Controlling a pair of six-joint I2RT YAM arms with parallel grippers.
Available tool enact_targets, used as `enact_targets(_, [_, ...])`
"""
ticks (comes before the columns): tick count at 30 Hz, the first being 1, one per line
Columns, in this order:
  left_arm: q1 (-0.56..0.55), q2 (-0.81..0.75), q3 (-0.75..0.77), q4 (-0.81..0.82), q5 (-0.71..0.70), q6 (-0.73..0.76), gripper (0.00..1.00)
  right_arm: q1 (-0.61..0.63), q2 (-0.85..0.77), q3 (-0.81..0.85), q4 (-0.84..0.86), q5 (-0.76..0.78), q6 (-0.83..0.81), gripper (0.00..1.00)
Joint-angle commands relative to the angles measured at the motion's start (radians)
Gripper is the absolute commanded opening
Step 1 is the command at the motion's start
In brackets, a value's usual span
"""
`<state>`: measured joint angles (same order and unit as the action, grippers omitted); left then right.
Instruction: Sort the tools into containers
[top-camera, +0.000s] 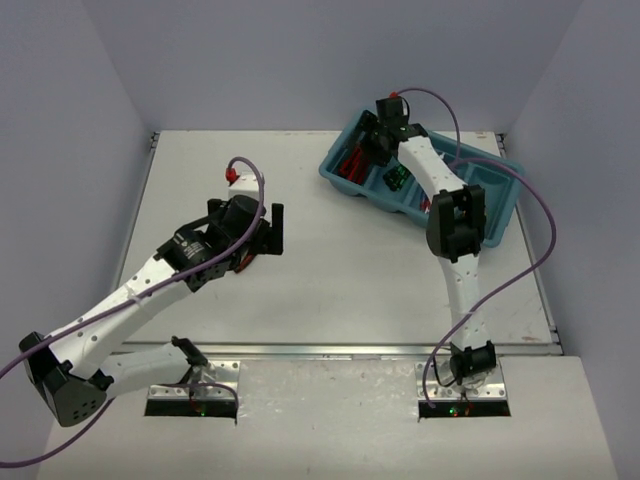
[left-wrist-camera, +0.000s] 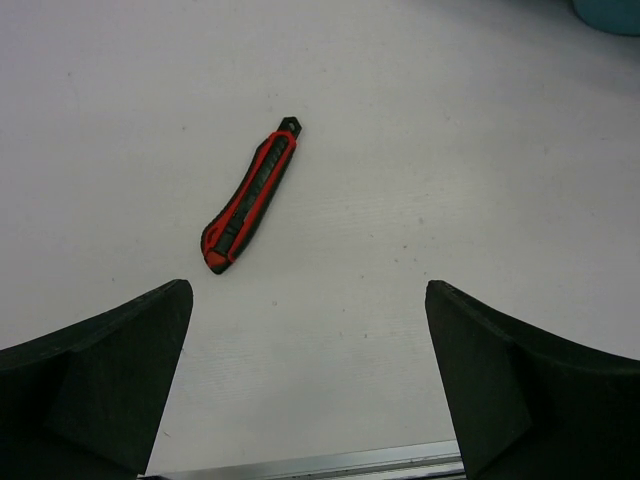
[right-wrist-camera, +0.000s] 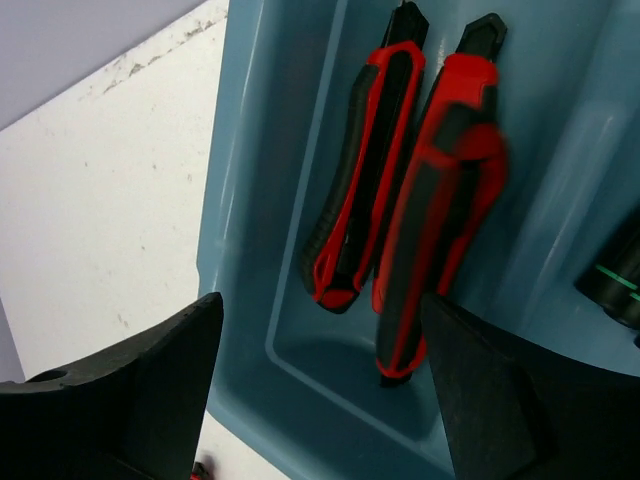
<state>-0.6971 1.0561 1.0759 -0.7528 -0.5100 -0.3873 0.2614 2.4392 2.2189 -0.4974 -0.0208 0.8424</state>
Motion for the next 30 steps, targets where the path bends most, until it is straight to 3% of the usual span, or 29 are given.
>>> enact_targets(1, [0.008, 0.003, 0.039, 0.046, 0.037, 0.151, 1.00, -0.006, -0.140, -0.017, -0.008, -0.042, -0.102, 0.83])
enact_targets(3, [0.007, 0.029, 0.032, 0.048, 0.014, 0.177, 1.00, -0.005, -0.225, -0.046, -0.007, -0.049, -0.142, 0.87])
enact_targets(6, [0.062, 0.137, 0.012, 0.120, 0.011, 0.279, 1.00, -0.005, -0.469, -0.323, 0.044, -0.130, -0.259, 0.98])
enact_targets(10, [0.284, 0.318, 0.060, 0.135, 0.214, 0.298, 1.00, -0.007, -0.693, -0.533, -0.003, -0.271, -0.394, 0.99])
enact_targets(13, [0.330, 0.414, 0.087, 0.116, 0.219, 0.322, 1.00, -0.007, -0.798, -0.666, -0.003, -0.376, -0.448, 0.99])
enact_targets(15, [0.370, 0.558, 0.158, 0.074, 0.281, 0.375, 1.00, -0.007, -0.992, -0.934, 0.128, -0.440, -0.440, 0.99])
enact_targets(18, [0.400, 0.678, 0.218, 0.018, 0.295, 0.379, 0.98, -0.007, -1.103, -1.095, 0.206, -0.478, -0.420, 0.99])
enact_targets(27, [0.404, 0.827, 0.210, 0.071, 0.463, 0.419, 0.95, -0.005, -1.141, -1.109, 0.166, -0.573, -0.437, 0.99])
enact_targets(30, [0.404, 0.872, 0.196, 0.087, 0.503, 0.412, 0.85, -0.006, -1.164, -1.120, 0.172, -0.582, -0.429, 0.99])
